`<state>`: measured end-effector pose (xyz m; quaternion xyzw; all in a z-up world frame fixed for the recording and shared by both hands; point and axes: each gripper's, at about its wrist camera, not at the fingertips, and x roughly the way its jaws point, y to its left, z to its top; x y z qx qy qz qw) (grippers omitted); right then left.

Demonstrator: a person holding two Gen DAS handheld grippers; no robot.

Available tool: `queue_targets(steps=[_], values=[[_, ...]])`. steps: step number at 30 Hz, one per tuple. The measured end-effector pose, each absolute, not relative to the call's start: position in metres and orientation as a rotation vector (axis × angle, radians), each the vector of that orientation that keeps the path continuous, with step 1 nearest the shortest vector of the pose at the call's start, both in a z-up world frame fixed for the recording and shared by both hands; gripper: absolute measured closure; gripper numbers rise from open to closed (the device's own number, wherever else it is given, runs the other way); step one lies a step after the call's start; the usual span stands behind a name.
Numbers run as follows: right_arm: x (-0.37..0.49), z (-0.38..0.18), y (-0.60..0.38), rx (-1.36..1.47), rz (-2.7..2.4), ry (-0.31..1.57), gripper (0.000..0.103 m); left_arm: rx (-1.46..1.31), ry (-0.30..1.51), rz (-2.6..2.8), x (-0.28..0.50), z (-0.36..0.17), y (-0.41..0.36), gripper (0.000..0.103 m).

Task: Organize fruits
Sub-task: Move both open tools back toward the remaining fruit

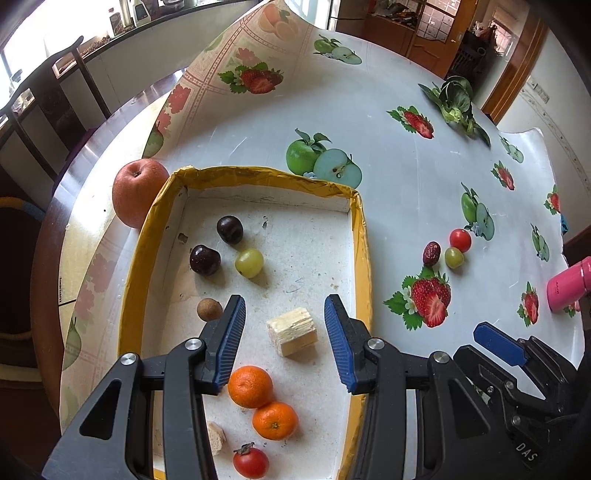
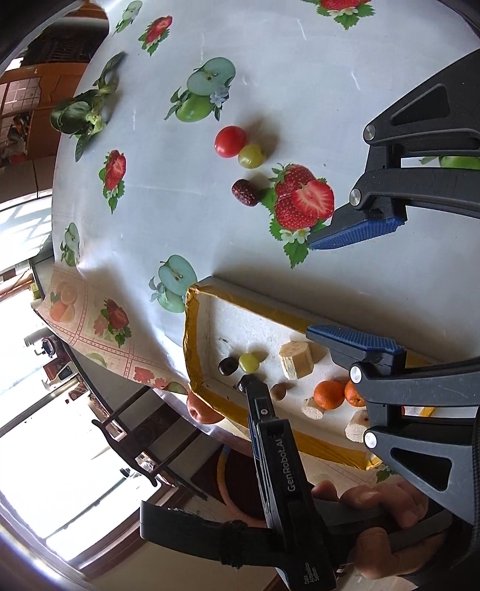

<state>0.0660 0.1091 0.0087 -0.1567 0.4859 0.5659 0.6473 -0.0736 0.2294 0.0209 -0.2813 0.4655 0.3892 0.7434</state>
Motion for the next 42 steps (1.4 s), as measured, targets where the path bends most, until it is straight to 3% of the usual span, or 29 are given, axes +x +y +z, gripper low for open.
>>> queue_targets(steps=[25,42], values=[[0.114,-0.006,0.049,-0.279,1.133,1.147,0.058,-0.578,1.031,0.762,-0.043,0.029,0.19,0.06],[0.178,-0.019,0.121,-0.227,1.071,1.115,0.058,-0.549,1.071,0.669,0.016,0.009,0.179,0.06]])
